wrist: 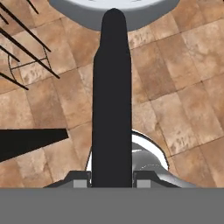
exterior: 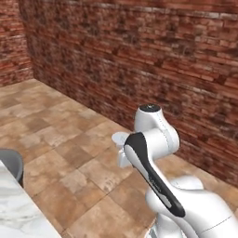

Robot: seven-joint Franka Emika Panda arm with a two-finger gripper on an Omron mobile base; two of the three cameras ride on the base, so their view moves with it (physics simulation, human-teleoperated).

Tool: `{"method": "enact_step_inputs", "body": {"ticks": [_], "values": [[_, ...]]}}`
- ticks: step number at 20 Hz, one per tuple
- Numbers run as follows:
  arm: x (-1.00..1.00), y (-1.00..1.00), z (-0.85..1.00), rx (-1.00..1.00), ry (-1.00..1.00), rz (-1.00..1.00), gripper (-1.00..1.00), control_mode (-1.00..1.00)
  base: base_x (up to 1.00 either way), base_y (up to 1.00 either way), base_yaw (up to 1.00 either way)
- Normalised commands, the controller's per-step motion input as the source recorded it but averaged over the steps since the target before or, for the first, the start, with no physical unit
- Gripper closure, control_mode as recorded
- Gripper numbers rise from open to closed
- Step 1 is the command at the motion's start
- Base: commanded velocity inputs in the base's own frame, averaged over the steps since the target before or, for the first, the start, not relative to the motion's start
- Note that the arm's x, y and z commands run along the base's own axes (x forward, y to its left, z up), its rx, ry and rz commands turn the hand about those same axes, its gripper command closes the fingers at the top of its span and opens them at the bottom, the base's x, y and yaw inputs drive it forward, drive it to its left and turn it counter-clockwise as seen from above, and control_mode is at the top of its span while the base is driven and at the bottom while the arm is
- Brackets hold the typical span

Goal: Take the pizza cutter from the drawer on the left and place it on the dining counter for cutting.

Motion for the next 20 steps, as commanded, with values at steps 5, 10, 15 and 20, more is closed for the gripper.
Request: {"method": "enact_step_inputs", "body": {"ticks": [5, 10, 15, 20], "values": [[0.00, 0.00, 0.00, 0.00, 0.00, 0.00, 1.00, 1.00, 0.90, 0.00, 0.13], [0.00, 0.00, 0.00, 0.00, 0.00, 0.00, 1.00, 1.00, 0.91, 0.00, 0.17], [0.00, 0.00, 0.00, 0.00, 0.00, 0.00, 1.00, 1.00, 0.92, 0.00, 0.23], [0.00, 0.00, 0.00, 0.00, 0.00, 0.00, 1.00, 1.00, 0.91, 0.00, 0.17]]}}
